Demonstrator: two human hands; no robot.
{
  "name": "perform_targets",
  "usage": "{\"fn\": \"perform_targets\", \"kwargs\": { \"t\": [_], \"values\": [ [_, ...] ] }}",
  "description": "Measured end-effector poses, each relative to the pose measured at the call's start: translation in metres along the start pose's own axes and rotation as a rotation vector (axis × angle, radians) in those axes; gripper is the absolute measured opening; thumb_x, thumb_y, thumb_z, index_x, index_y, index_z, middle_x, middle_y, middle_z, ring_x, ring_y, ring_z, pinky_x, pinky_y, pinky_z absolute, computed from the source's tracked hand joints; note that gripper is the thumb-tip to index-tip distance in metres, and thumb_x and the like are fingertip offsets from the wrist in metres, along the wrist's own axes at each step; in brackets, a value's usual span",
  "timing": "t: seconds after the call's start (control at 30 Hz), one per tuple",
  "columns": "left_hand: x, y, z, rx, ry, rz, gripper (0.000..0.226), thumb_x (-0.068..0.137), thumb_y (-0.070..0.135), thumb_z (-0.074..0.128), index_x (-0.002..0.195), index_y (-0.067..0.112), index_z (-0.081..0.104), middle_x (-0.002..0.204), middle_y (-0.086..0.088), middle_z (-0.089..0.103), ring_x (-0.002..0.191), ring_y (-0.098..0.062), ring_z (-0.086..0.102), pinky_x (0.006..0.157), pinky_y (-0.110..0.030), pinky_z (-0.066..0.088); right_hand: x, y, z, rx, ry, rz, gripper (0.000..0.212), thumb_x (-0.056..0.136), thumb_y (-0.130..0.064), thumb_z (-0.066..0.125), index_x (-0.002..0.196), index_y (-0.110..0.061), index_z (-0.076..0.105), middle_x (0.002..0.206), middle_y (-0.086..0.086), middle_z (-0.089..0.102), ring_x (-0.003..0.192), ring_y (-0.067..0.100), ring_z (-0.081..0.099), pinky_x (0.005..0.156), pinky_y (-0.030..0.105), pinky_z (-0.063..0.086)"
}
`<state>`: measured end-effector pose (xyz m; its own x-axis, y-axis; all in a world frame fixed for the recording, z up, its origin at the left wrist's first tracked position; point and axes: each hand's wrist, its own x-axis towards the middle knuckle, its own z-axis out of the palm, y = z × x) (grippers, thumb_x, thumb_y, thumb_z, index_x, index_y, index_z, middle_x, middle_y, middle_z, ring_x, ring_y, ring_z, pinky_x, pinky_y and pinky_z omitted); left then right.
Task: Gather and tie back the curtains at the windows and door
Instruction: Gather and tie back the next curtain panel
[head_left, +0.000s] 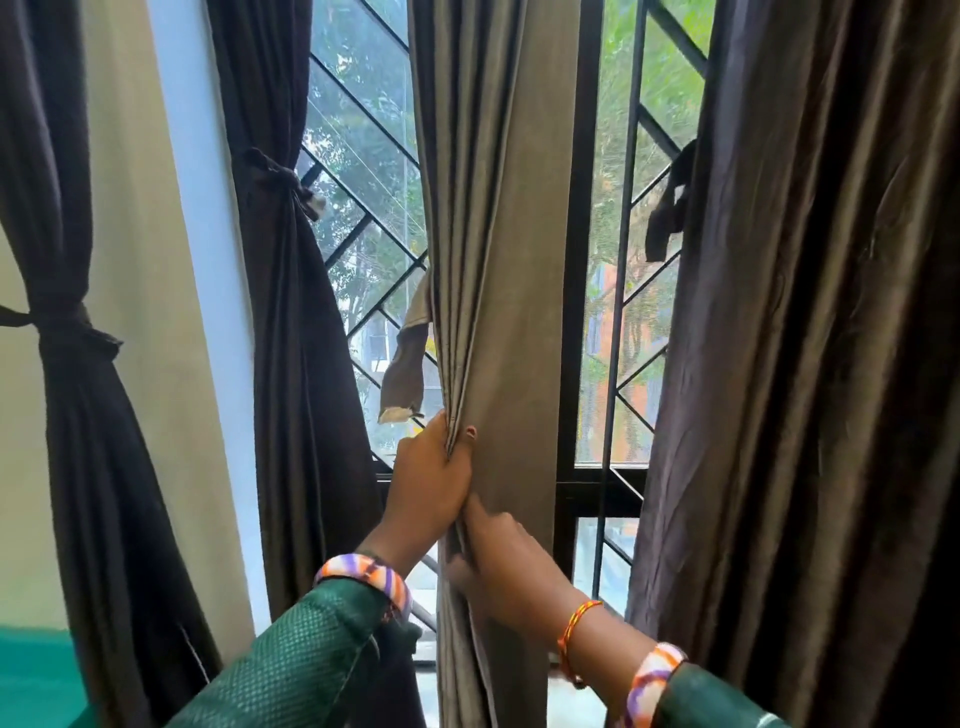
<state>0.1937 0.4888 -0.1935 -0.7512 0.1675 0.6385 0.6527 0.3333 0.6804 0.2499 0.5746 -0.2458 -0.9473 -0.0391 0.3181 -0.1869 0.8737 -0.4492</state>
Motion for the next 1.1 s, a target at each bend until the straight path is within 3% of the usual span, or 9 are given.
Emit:
{"fn": "perform_targets", "kwargs": {
  "t": [0.2,0.3,0.4,0.57,0.77,0.87,0.93,1.0,1.1],
  "values": [
    [0.003,-0.007,-0.006,0.078,0.074,0.028,0.021,0.091,0.01,0.046,0.075,0.001,0.057,0.076,-0.024,0.064,0.077,-0.039,0.059,0.07,-0.045,0.046,0.028,-0.014,-0.058,0.15,0.281,-0.154,0.02,0.083,-0.006,0.049,0.077,-0.004,0.069,0.072,0.014,0.067,0.065,0.031,0.06,0.064,0.037,0.05],
    [0.001,-0.007,-0.01,0.132,0.057,0.038,0.016,0.088,0.005,0.044,0.09,0.0,0.059,0.085,-0.022,0.065,0.083,-0.038,0.06,0.073,-0.044,0.048,0.054,-0.042,-0.09,0.402,0.51,-0.088,0.025,0.081,-0.021,0.063,0.101,-0.005,0.065,0.094,0.012,0.069,0.082,0.024,0.063,0.077,0.039,0.053],
    [-0.001,-0.004,-0.014,0.267,0.005,0.007,0.017,0.089,0.01,0.042,0.097,0.001,0.055,0.094,-0.021,0.064,0.09,-0.04,0.059,0.074,-0.043,0.048,0.075,-0.064,-0.105,0.428,0.414,-0.027,0.061,0.075,-0.029,0.072,0.127,-0.013,0.044,0.118,0.006,0.061,0.107,0.02,0.059,0.091,0.032,0.05],
    [-0.012,0.009,-0.021,0.405,-0.061,-0.013,0.027,0.095,0.022,0.038,0.113,0.005,0.05,0.105,-0.02,0.062,0.1,-0.04,0.057,0.075,-0.04,0.043,0.076,-0.078,-0.094,0.288,0.366,-0.007,0.051,0.081,-0.004,0.054,0.13,-0.01,0.042,0.096,0.007,0.059,0.091,0.025,0.058,0.06,0.014,0.035],
    [0.004,0.05,-0.067,0.68,-0.354,0.018,0.04,0.08,0.052,0.057,0.099,0.018,0.063,0.094,-0.007,0.064,0.096,-0.029,0.062,0.075,-0.031,0.046,0.071,-0.069,-0.101,0.283,0.368,-0.042,0.038,0.082,0.005,0.047,0.117,-0.008,0.052,0.107,0.02,0.063,0.102,0.032,0.059,0.082,0.035,0.05],
    [0.023,0.072,-0.091,0.534,-0.065,0.046,0.032,0.073,0.048,0.064,0.083,0.018,0.068,0.081,-0.004,0.068,0.085,-0.025,0.065,0.073,-0.032,0.053,0.072,-0.066,-0.103,0.304,0.357,-0.018,0.034,0.083,0.002,0.052,0.116,-0.009,0.053,0.102,0.015,0.063,0.097,0.029,0.06,0.084,0.04,0.052],
    [0.04,0.074,-0.096,0.431,0.079,0.066,0.033,0.074,0.04,0.066,0.1,0.021,0.064,0.099,-0.007,0.068,0.097,-0.027,0.062,0.082,-0.035,0.05,0.072,-0.068,-0.103,0.303,0.336,-0.029,0.03,0.087,-0.001,0.05,0.115,-0.009,0.053,0.096,0.011,0.059,0.092,0.025,0.058,0.08,0.038,0.049],
    [0.055,0.07,-0.097,0.346,-0.059,0.027,0.056,0.076,0.026,0.067,0.128,0.016,0.048,0.121,-0.012,0.06,0.113,-0.029,0.056,0.094,-0.036,0.045,0.071,-0.071,-0.103,0.3,0.311,-0.041,0.028,0.088,-0.003,0.048,0.115,-0.01,0.052,0.098,0.012,0.059,0.094,0.026,0.058,0.079,0.036,0.049],
    [0.063,0.065,-0.096,0.253,-0.156,0.013,0.047,0.079,0.012,0.062,0.125,0.015,0.053,0.114,-0.014,0.064,0.107,-0.028,0.059,0.088,-0.029,0.045,0.067,-0.074,-0.101,0.3,0.308,-0.058,0.029,0.087,-0.001,0.047,0.113,-0.012,0.052,0.103,0.015,0.063,0.094,0.027,0.061,0.079,0.037,0.053]
  ]
}}
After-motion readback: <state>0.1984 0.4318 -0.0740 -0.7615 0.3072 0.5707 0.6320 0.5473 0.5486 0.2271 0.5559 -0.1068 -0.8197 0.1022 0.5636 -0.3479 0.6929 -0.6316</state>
